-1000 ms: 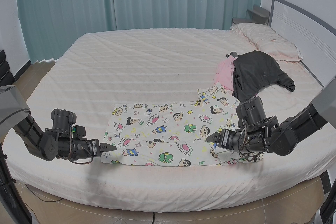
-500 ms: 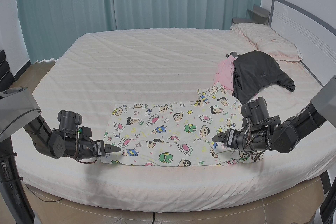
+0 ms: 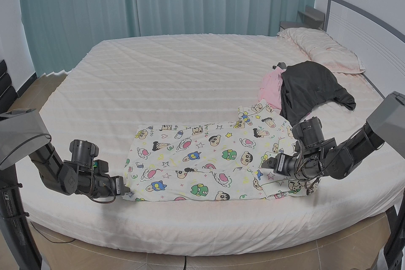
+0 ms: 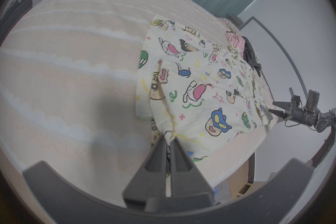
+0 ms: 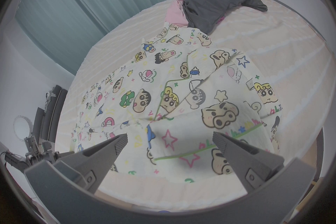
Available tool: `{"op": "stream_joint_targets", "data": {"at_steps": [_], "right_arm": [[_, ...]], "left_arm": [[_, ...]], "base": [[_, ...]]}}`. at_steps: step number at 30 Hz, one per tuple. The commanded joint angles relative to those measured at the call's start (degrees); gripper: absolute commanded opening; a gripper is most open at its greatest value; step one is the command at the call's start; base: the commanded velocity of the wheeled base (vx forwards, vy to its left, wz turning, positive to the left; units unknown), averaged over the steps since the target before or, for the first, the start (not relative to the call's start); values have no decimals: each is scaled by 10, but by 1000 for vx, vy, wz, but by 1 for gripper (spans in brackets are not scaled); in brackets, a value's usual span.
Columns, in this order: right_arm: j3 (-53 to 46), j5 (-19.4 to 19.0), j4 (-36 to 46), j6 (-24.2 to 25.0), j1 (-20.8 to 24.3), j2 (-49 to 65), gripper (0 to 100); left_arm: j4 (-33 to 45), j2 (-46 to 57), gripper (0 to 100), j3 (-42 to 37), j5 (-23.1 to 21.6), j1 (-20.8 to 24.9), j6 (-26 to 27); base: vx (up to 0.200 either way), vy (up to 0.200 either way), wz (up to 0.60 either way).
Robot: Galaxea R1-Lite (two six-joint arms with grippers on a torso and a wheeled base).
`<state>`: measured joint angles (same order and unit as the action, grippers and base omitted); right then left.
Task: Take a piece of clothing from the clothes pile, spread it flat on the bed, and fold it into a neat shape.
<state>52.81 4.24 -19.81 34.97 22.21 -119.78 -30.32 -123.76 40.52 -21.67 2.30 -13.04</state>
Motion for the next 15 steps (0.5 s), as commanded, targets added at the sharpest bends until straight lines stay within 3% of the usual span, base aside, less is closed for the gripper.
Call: {"op": "stream_joint_targets", "data": {"at_steps": [1, 5, 11, 15], "right_arm": [[12, 1, -1, -1, -15, -36, 100], [18, 2, -1, -2, -22, -52, 100], [24, 32, -1, -11, -25, -70, 100], [25, 36, -1, -16, -28, -74, 100]], "left_arm": [[0, 6, 0, -19, 13, -2, 0], [1, 23, 0, -35, 15, -2, 0], [3, 44, 0, -52, 15, -1, 3], [36, 48, 0, -62, 15, -2, 43]], "base": [[0, 0, 0], [0, 0, 0], [0, 0, 0], [0, 0, 0]]}}
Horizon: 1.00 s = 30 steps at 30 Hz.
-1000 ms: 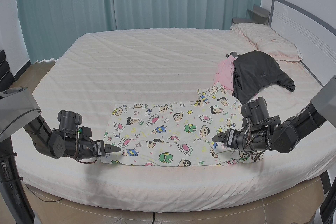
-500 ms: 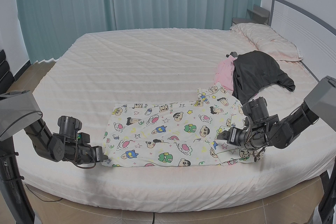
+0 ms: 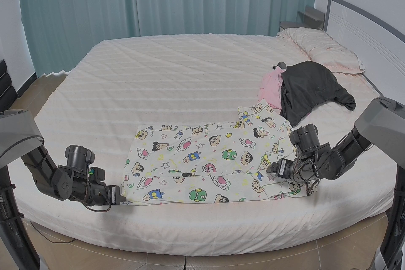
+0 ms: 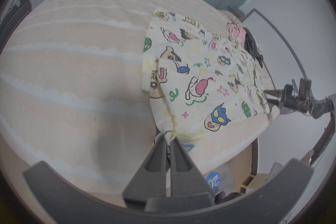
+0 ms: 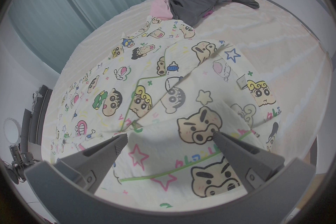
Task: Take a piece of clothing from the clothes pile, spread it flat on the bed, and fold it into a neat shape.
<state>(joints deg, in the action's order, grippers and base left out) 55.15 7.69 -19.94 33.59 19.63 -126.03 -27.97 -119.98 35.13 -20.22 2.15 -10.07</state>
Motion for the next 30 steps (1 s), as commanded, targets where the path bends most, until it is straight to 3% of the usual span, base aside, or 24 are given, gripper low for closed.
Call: {"op": "stream_joint_targets", "data": {"at_steps": [1, 4, 5, 21, 26, 30], "right_arm": [[1, 1, 0, -2, -2, -12, 100], [1, 1, 0, -1, -2, -12, 100], [1, 1, 0, -1, -1, -12, 100], [-14, -5, -33, 6, -18, 23, 100], [-25, -7, -33, 6, -27, 30, 100], [-35, -8, -37, 5, -28, 30, 100]], "left_arm": [[13, 10, 0, -8, 0, 0, 13], [15, 4, 0, -7, 1, -1, 15], [16, 4, 100, -4, 1, -1, 14], [18, 55, 100, 29, -3, -52, 2], [19, 47, 100, 87, -21, -39, -62], [19, 19, 100, 109, -46, -28, -68]], "base": [[0, 0, 0], [0, 0, 0], [0, 0, 0], [0, 0, 0], [0, 0, 0], [0, 0, 0]]}}
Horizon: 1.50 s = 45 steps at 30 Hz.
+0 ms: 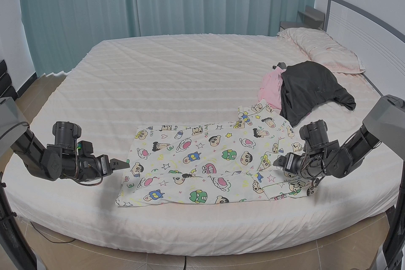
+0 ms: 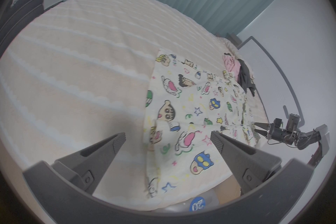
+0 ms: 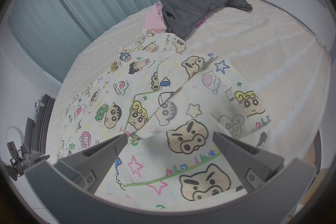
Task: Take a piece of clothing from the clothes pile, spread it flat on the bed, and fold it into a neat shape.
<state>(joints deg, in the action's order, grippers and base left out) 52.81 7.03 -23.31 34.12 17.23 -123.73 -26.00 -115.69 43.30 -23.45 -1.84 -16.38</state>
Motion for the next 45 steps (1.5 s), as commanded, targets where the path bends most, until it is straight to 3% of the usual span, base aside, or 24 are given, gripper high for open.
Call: {"op": "stream_joint_targets", "data": {"at_steps": [1, 11, 14, 21, 28, 29, 34, 42, 45], "right_arm": [[-17, -5, -11, 1, -4, 7, 100], [-47, -20, -48, -5, -25, 17, 100], [-61, -55, -49, -4, -36, 39, 100], [-78, -74, -50, -5, -56, 46, 100], [-99, -129, -81, -6, -89, 68, 100], [-101, -134, -85, -7, -93, 69, 100], [-103, -155, -90, -18, -106, 58, 100], [-67, -238, -95, -80, -140, 6, 100], [-39, -244, -91, -89, -141, -19, 100]], "left_arm": [[-1, -40, 100, 40, -20, 17, -5], [-5, -116, 100, 79, -33, 18, 0], [-6, -118, 100, 79, -63, 18, -1], [-8, -118, 100, 80, -85, 18, 0], [-8, -135, 100, 95, -87, 23, 0], [-7, -135, 0, 95, -87, 23, 0], [-7, -134, 0, 93, -87, 23, 0], [-5, -117, 0, 83, -87, 23, -2], [-5, -104, 0, 77, -86, 23, -2]], "base": [[0, 0, 0], [0, 0, 0], [0, 0, 0], [0, 0, 0], [0, 0, 0], [0, 0, 0], [0, 0, 0], [0, 0, 0], [0, 0, 0]]}}
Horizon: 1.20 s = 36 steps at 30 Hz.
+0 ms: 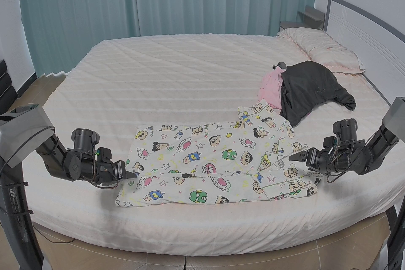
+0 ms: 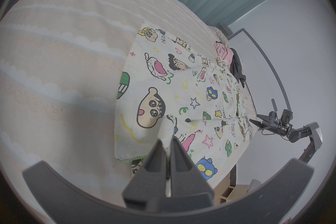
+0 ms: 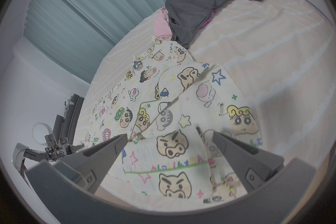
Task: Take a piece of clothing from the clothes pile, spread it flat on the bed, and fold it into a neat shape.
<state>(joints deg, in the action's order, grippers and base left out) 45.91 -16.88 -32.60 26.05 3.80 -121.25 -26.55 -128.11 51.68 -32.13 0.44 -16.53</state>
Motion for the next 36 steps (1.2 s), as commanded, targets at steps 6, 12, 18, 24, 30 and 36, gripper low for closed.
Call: {"op": "stream_joint_targets", "data": {"at_steps": [6, 12, 18, 24, 30, 36], "right_arm": [[66, -18, 6, -37, -2, -103, 100], [88, -67, 10, -45, -6, -122, 100], [87, -108, 24, -43, -9, -118, 0], [75, -118, 17, -42, -33, -106, 0], [48, -174, 14, -45, -55, -75, 0], [18, -180, -15, -46, -57, -48, 0]], "left_arm": [[2, 30, 0, -11, 3, 1, -1], [4, 34, 0, -12, 4, 1, -3], [4, 33, 0, -11, 4, 1, -3], [5, 34, 0, -12, 13, 1, -3], [6, 46, 0, -18, 23, 1, -3], [20, 87, 0, -40, 24, 2, -3]], "base": [[0, 0, 0], [0, 0, 0], [0, 0, 0], [0, 0, 0], [0, 0, 0], [0, 0, 0]]}}
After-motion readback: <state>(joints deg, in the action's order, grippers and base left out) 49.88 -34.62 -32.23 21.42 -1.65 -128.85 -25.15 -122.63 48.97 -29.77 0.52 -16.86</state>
